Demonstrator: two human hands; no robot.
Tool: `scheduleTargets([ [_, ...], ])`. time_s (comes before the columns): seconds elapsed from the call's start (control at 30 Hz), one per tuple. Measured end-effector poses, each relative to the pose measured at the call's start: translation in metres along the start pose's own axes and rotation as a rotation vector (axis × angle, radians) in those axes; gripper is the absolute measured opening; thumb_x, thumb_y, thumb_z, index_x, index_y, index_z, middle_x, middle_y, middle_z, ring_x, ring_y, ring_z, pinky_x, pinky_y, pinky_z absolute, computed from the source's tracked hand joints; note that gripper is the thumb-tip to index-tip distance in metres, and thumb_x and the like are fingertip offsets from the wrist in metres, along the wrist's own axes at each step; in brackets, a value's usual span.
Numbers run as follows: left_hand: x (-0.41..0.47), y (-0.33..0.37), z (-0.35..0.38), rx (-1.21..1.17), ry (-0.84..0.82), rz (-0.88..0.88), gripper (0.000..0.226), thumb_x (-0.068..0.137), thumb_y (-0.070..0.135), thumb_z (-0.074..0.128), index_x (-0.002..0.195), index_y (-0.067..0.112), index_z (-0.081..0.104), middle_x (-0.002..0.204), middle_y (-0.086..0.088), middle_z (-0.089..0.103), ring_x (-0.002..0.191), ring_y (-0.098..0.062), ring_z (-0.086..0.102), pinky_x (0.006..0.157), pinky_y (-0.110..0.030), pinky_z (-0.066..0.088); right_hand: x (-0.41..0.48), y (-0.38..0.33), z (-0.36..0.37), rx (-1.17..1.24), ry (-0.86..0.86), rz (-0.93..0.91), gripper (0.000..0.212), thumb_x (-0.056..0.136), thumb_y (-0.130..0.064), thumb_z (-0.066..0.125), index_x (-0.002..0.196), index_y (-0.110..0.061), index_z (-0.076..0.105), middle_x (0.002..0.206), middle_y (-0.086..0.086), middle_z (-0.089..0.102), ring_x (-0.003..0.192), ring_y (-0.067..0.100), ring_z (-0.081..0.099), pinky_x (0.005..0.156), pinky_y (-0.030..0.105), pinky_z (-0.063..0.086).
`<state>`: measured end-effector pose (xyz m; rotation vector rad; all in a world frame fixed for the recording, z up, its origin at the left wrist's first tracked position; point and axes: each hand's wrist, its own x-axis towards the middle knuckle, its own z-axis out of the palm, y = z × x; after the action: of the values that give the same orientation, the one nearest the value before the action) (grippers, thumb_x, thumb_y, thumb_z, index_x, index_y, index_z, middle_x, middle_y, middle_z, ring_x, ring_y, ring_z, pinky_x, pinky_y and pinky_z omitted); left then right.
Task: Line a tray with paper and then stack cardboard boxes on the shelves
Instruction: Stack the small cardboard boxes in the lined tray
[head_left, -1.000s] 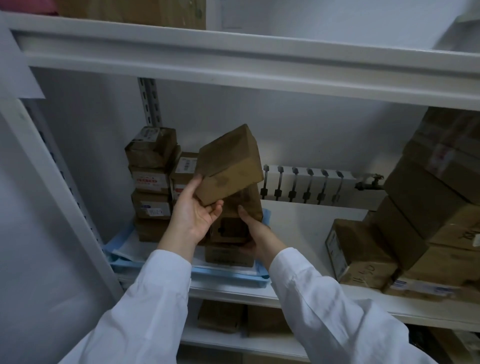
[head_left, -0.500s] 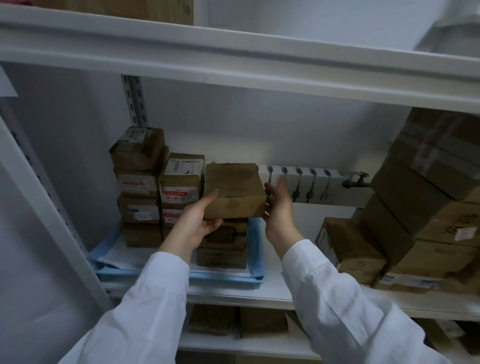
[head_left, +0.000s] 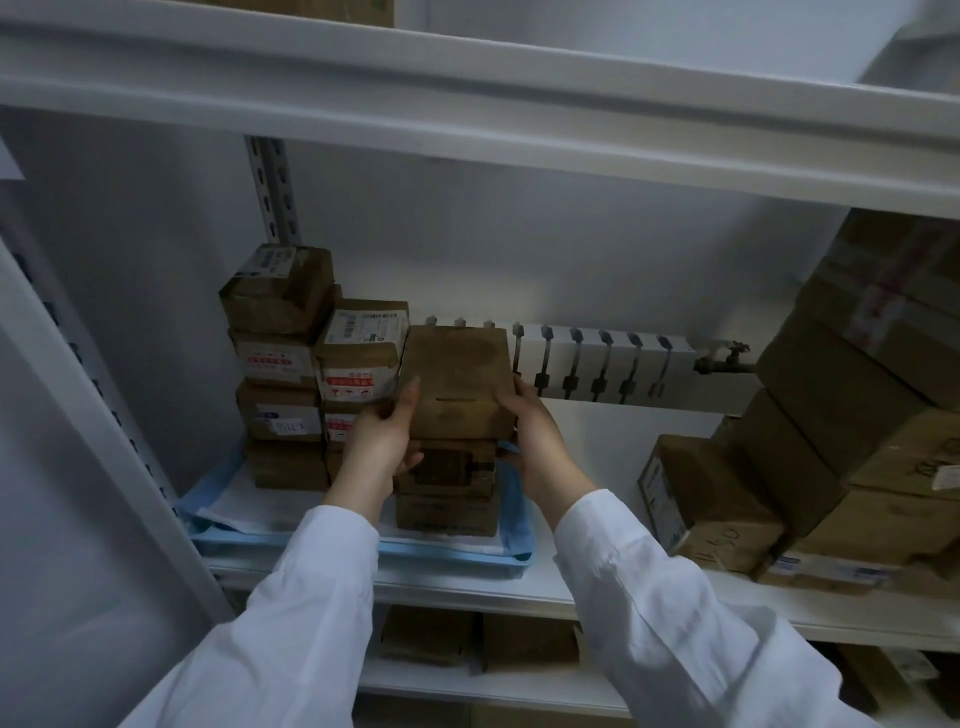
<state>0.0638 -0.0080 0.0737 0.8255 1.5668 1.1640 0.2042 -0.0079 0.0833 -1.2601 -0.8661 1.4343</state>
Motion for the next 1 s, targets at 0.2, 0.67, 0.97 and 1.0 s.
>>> scheduleTargets([
  [0.2, -0.006, 0.000, 0.005, -0.114, 0.032, 0.042, 0.051, 0.090, 0.047, 0.052, 0.126, 0.011, 0.048, 0.129, -0.011, 0.053, 0.115, -0.030, 0.054, 0.094, -0.037, 0.050, -0.006, -0.002, 0.001, -0.060, -0.031, 0.034, 0.053, 0.098, -0.035, 0.045, 0.147, -0.024, 0.028, 0.146, 0.009, 0.041, 0.131, 0.033, 0.042, 0.103, 0.044, 0.041],
  [0.67, -0.046, -0.001, 0.044, -0.004, 0.427, 0.464, 0.040, 0.088, 0.016, 0.058, 0.125, 0.009, 0.045, 0.136, -0.007, 0.036, 0.128, -0.021, 0.034, 0.094, -0.026, 0.033, -0.025, -0.015, -0.026, -0.059, 0.039, 0.106, 0.039, 0.100, -0.027, 0.040, 0.131, -0.004, 0.047, 0.134, 0.020, 0.051, 0.119, 0.033, 0.052, 0.096, 0.033, 0.042],
  [0.97, -0.080, 0.003, 0.112, -0.060, 0.068, 0.744, 0.017, 0.089, 0.006, 0.054, 0.099, 0.020, 0.053, 0.101, -0.003, 0.059, 0.100, -0.018, 0.056, 0.088, -0.028, 0.046, -0.023, -0.009, -0.092, -0.085, 0.262, -0.076, 0.031, 0.097, -0.020, 0.048, 0.126, -0.009, 0.052, 0.128, 0.012, 0.055, 0.106, 0.021, 0.052, 0.087, 0.031, 0.038],
  [1.0, -0.081, 0.002, 0.119, -0.067, 0.047, 0.717, 0.017, 0.089, 0.006, 0.053, 0.099, 0.019, 0.054, 0.101, -0.002, 0.058, 0.099, -0.018, 0.056, 0.087, -0.026, 0.046, -0.021, -0.006, -0.100, -0.110, 0.295, -0.073, 0.032, 0.097, -0.020, 0.048, 0.127, -0.010, 0.051, 0.131, 0.012, 0.054, 0.110, 0.023, 0.050, 0.089, 0.031, 0.037],
])
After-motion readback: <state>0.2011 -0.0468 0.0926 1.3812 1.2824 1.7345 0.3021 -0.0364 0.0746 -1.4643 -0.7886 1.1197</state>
